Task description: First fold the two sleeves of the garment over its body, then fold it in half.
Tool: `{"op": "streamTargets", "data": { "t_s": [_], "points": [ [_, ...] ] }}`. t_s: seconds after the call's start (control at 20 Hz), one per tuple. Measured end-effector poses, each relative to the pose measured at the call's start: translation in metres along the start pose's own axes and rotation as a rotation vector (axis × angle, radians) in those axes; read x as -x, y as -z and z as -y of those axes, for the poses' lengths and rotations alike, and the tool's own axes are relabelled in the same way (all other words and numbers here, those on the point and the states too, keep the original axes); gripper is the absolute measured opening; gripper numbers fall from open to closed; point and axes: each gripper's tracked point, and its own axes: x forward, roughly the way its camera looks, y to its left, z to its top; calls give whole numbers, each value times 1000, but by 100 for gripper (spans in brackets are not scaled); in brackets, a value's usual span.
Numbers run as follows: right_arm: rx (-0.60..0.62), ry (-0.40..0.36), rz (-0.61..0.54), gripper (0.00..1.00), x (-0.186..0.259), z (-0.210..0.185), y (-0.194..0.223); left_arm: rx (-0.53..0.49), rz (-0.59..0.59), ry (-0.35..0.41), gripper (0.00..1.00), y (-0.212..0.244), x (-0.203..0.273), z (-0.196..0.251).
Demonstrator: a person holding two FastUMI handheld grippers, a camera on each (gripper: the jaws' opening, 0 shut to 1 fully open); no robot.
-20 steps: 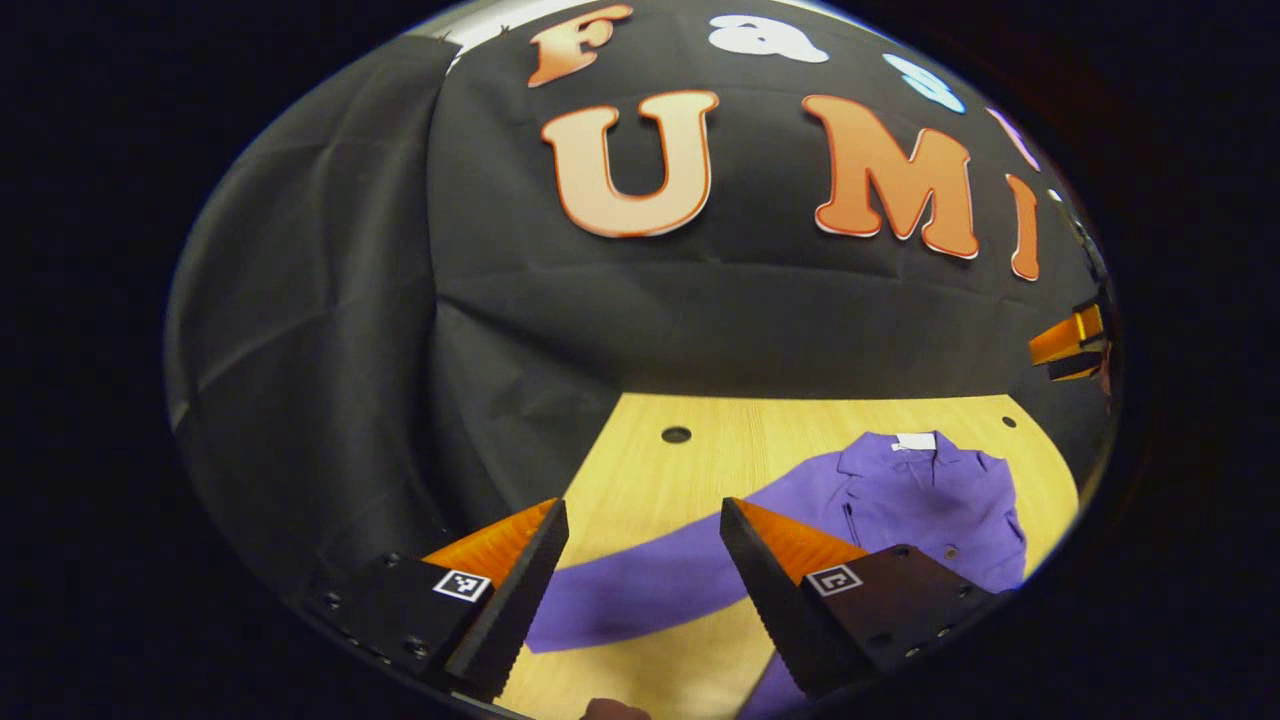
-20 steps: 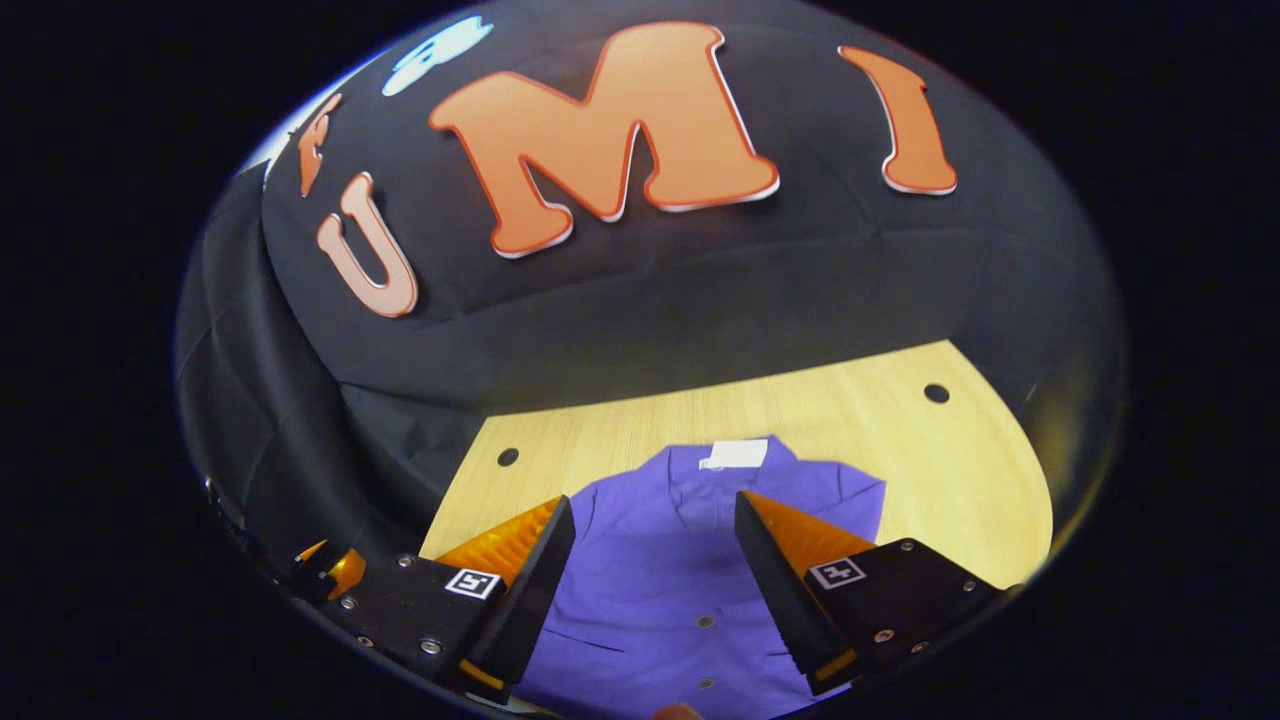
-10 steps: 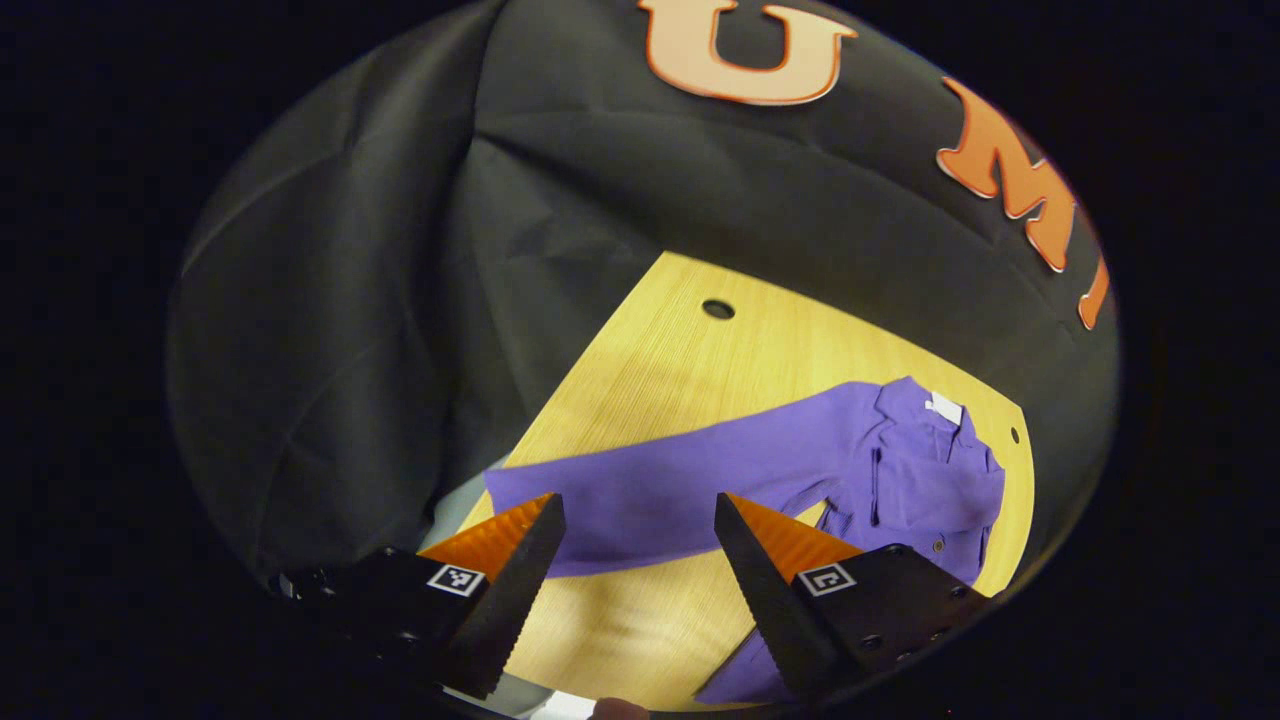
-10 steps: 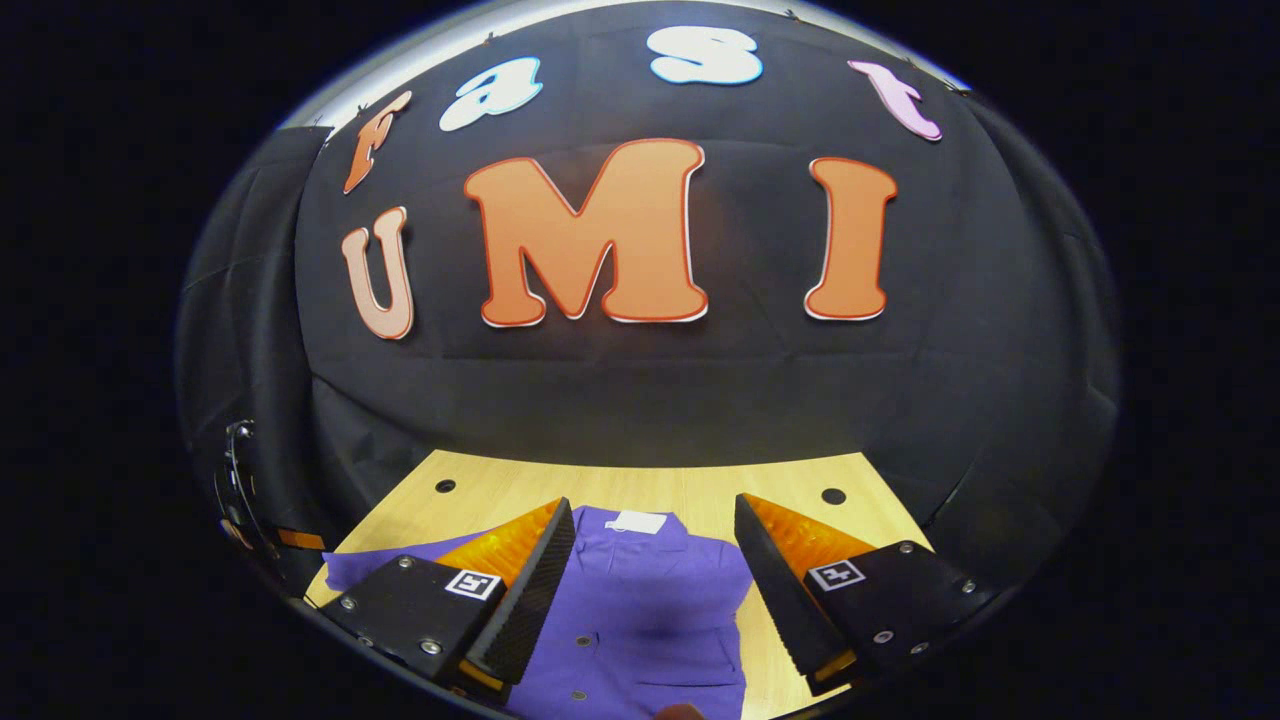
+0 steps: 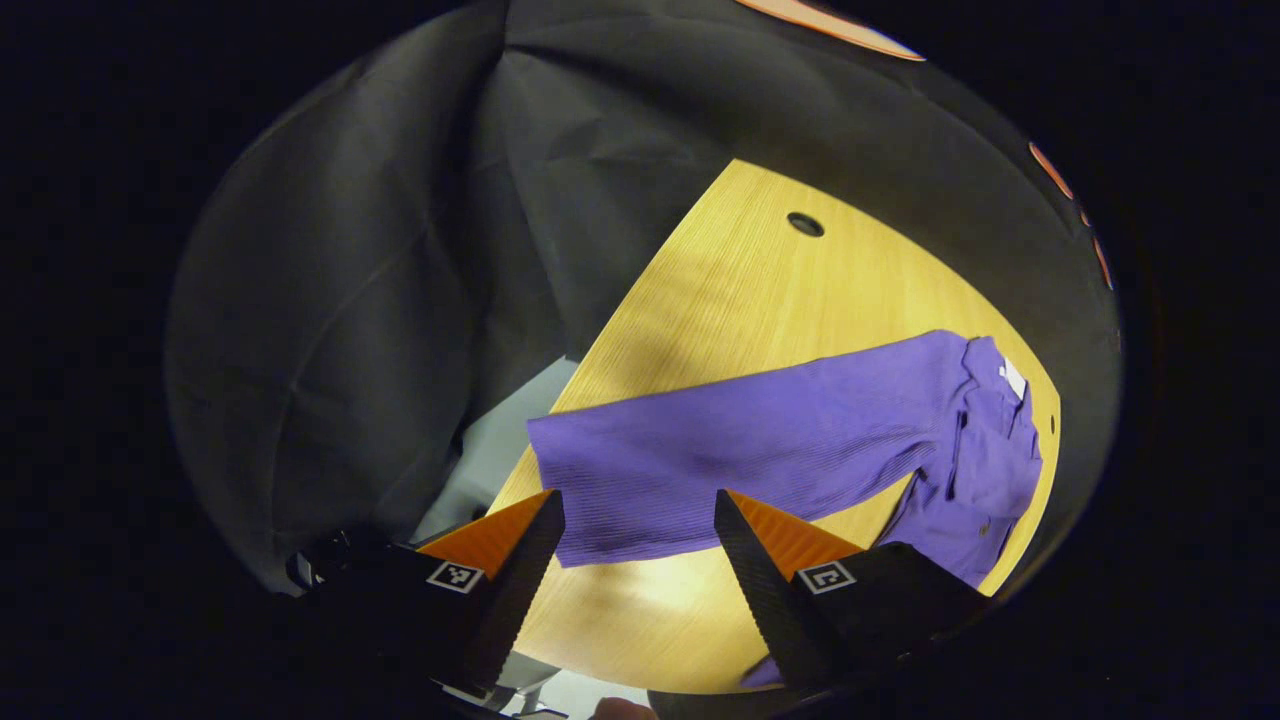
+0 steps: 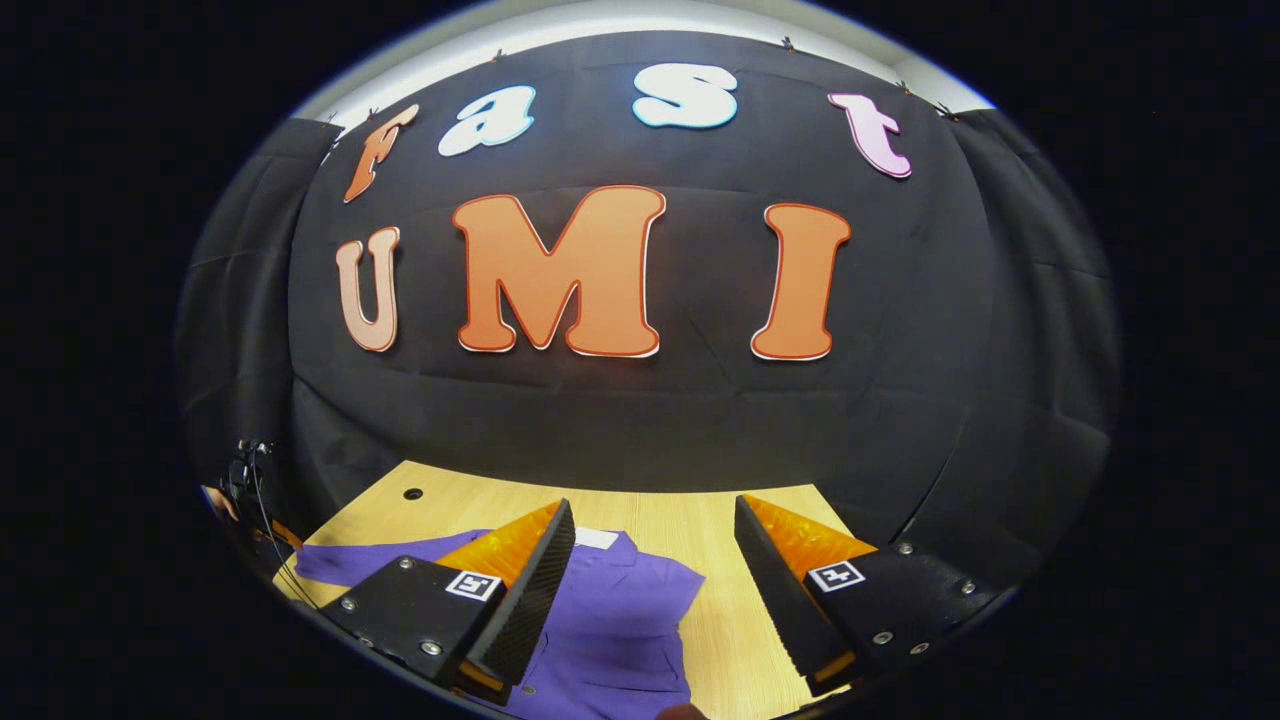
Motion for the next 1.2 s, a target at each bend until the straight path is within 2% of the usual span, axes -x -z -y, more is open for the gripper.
{"op": "streamTargets", "data": {
  "t_s": [0.6,0.8,0.9,0.95,1.05,1.1,1.15,1.2],
  "points": [
    [38,31,-58,95,7,-2,19,115,-217,-4,98,25,-60,-33],
    [8,45,-57,95,11,-7,20,108,-278,-59,95,27,-59,-34],
    [-8,51,-61,95,14,-11,22,99,-320,-58,79,27,-62,-34],
    [-14,60,-61,95,15,-12,24,104,-331,-56,75,27,-62,-33],
    [-24,72,-63,95,19,-17,28,94,-339,-50,54,23,-61,-26],
    [-30,76,-70,95,22,-19,31,95,-345,-47,49,23,-60,-22],
    [-35,79,-81,95,24,-23,35,89,-344,-44,37,23,-62,-18],
    [-37,85,-92,95,26,-26,39,78,-349,-49,31,24,-62,-18]
  ]
}}
